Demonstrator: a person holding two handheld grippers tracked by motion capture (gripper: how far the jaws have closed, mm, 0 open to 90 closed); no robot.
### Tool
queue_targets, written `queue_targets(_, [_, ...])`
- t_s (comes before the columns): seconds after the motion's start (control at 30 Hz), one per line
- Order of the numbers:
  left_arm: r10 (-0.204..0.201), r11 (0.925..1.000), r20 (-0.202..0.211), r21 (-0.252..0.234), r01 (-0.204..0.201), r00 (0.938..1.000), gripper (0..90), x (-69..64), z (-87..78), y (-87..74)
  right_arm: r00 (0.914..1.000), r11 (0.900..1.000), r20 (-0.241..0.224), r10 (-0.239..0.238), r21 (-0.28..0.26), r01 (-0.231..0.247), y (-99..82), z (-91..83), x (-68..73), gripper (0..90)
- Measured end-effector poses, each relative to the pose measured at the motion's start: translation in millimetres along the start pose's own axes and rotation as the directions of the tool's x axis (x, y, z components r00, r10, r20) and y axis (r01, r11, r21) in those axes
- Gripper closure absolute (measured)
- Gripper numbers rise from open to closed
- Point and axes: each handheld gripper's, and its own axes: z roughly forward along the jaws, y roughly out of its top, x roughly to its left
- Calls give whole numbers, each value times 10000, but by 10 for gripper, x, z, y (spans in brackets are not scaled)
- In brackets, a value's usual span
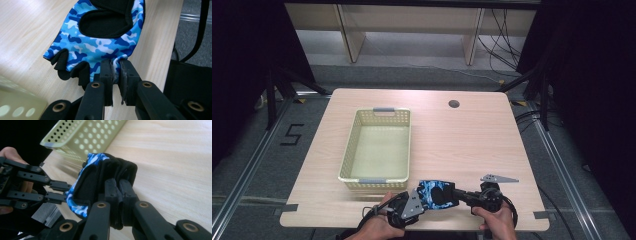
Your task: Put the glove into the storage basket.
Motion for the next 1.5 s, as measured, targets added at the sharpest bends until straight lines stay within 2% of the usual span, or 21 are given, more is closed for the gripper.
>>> queue_targets(0.03, [-45, 10000, 14, -39, 45, 10000, 809, -7, -20, 1, 9998, 9998, -47, 175, 40, -175, 11, -15, 54, 870])
queue_targets(0.07, [-11, 10000, -29, -55, 11, 10000, 809, -3, -49, 4, 9993, 9992, -56, -377, -106, 376, 26, -19, 55, 870])
queue_targets(0.13, [-191, 9996, 4, -194, 191, 9998, 809, -1, -118, 6, 9999, 9999, 16, -128, 17, 128, 54, -48, 171, 870])
queue_targets(0.2, [-134, 9997, -44, -185, 133, 9999, 809, 2, -173, -5, 9990, 9989, -79, -450, -129, 449, 67, -69, 230, 870])
queue_targets(0.27, [-140, 9995, -34, -287, 139, 9999, 809, -11, -217, -18, 9995, 9998, -219, -215, -37, 214, 54, -88, 332, 871])
queue_targets(0.33, [-194, 9995, 139, -250, 198, 9997, 809, -13, -260, -18, 9991, 9995, -284, -305, -70, 303, 48, -103, 396, 871])
queue_targets(0.4, [-1, 9999, -14, -163, 1, 10000, 809, -15, -310, 4, 9975, 9975, -205, -677, -228, 673, 61, -120, 418, 871])
queue_targets(0.47, [28, 9991, -75, -432, -31, 10000, 810, -16, -344, 32, 9947, 9944, -288, -991, -402, 979, 99, -135, 446, 871])
queue_targets(0.6, [5, 9985, -271, -548, -20, 9996, 809, 18, -447, 128, 9951, 9949, -362, -922, -454, 906, 211, -209, 561, 870])
queue_targets(0.63, [8, 9986, -325, -532, -25, 9995, 809, 36, -472, 152, 9934, 9927, -335, -1097, -541, 1078, 244, -225, 571, 871])
queue_targets(0.67, [136, 9982, -413, -579, -159, 9991, 809, 62, -494, 177, 9946, 9948, -467, -922, -487, 899, 273, -234, 602, 871])
queue_targets(0.7, [143, 9986, -386, -505, -163, 9992, 809, 86, -527, 200, 9905, 9893, -268, -1346, -602, 1328, 312, -233, 589, 870])
queue_targets(0.73, [68, 9980, -405, -621, -93, 9992, 808, 105, -542, 215, 9932, 9927, -366, -1102, -530, 1081, 333, -229, 618, 870])
queue_targets(0.77, [29, 9983, -441, -575, -55, 9990, 808, 128, -567, 228, 9897, 9886, -347, -1390, -632, 1366, 372, -224, 608, 871])
queue_targets(0.83, [-76, 9985, -544, -550, 46, 9985, 808, 177, -619, 250, 9934, 9933, -387, -1081, -444, 1064, 429, -213, 651, 871])
queue_targets(0.9, [-25, 9981, -689, -618, -18, 9976, 809, 236, -681, 269, 9914, 9916, -485, -1219, -490, 1196, 494, -194, 680, 871])
queue_targets(0.93, [17, 9984, -666, -566, -55, 9978, 809, 265, -713, 277, 9862, 9860, -459, -1592, -581, 1564, 541, -181, 685, 871])
queue_targets(1.07, [-247, 9975, -780, -681, 194, 9966, 808, 342, -792, 278, 9856, 9870, -659, -1555, -510, 1523, 672, -137, 763, 871])
queue_targets(1.17, [-166, 9980, -875, -629, 111, 9960, 808, 411, -848, 278, 9843, 9862, -664, -1633, -403, 1609, 776, -87, 840, 871])
queue_targets(1.23, [-331, 9973, -976, -685, 265, 9947, 808, 457, -884, 264, 9778, 9797, -671, -1983, -423, 1958, 834, -52, 854, 871])
queue_targets(1.5, [-602, 9971, -1236, -535, 539, 9905, 808, 625, -1010, 139, 9708, 9758, -990, -2186, -186, 2178, 1006, 187, 963, 871])
